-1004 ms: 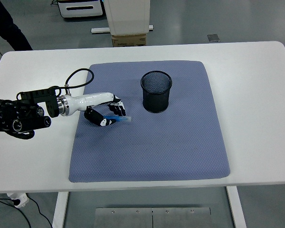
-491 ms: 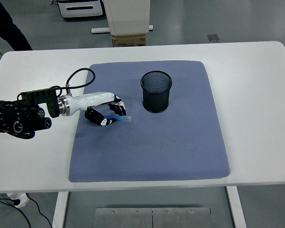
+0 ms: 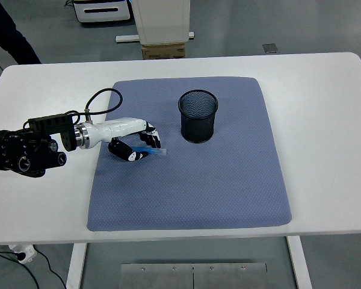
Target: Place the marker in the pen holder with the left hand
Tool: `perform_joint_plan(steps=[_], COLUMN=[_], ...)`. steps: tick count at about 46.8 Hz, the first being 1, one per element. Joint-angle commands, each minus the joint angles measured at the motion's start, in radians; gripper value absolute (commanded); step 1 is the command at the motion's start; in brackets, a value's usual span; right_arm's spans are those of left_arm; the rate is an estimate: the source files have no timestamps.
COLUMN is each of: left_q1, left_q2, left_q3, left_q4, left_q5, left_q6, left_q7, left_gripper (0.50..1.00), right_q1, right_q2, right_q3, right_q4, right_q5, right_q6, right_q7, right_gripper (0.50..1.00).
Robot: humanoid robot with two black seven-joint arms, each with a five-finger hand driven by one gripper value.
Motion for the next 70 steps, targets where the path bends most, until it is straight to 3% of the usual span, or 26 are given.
perform_joint_plan(steps=[1, 17, 30, 35, 39, 51, 58, 61, 70], left_q1=[0.000, 0.005, 0.005, 0.006, 0.006, 0.008, 0.018, 0.018, 0.017], left_q2=[-0.001, -0.008, -0.011, -0.011, -0.012, -0.012, -0.011, -0.011, -0.009], left_q3=[0.000, 0.000, 0.000, 0.000, 0.000, 0.000, 0.000, 0.000, 0.000], left_q4=[-0.001, -0.003, -0.003, -0.003, -0.003, -0.001, -0.001, -0.001, -0.001], left_q5=[0.004, 0.022, 0.024, 0.028, 0.033, 0.034, 0.034, 0.034, 0.034], left_q6=[0.002, 0.005, 0.027, 0.027, 0.028, 0.028, 0.031, 0.030, 0.028], left_q7=[0.000, -0.013, -0.014, -0.016, -0.016, -0.016, -0.030, -0.036, -0.037], left_gripper=[0.616, 0.628, 0.607, 0.540, 0.517, 0.517, 0.549, 0.596, 0.654], right_q1=[0.000, 0.000, 0.000, 0.000, 0.000, 0.000, 0.000, 0.000, 0.000], right_q2=[0.000, 0.000, 0.000, 0.000, 0.000, 0.000, 0.000, 0.000, 0.000], right_q3=[0.000, 0.000, 0.000, 0.000, 0.000, 0.000, 0.000, 0.000, 0.000], right_q4=[0.000, 0.000, 0.000, 0.000, 0.000, 0.000, 0.000, 0.000, 0.000], right_q5=[0.000, -0.001, 0.000, 0.000, 0.000, 0.000, -0.001, 0.000, 0.000], right_q6=[0.000, 0.000, 0.000, 0.001, 0.000, 0.000, 0.000, 0.000, 0.000], right_q7=[0.001, 0.001, 0.000, 0.001, 0.000, 0.000, 0.000, 0.000, 0.000], right_gripper=[1.000, 1.000, 1.000, 1.000, 1.000, 1.000, 1.000, 1.000, 1.000])
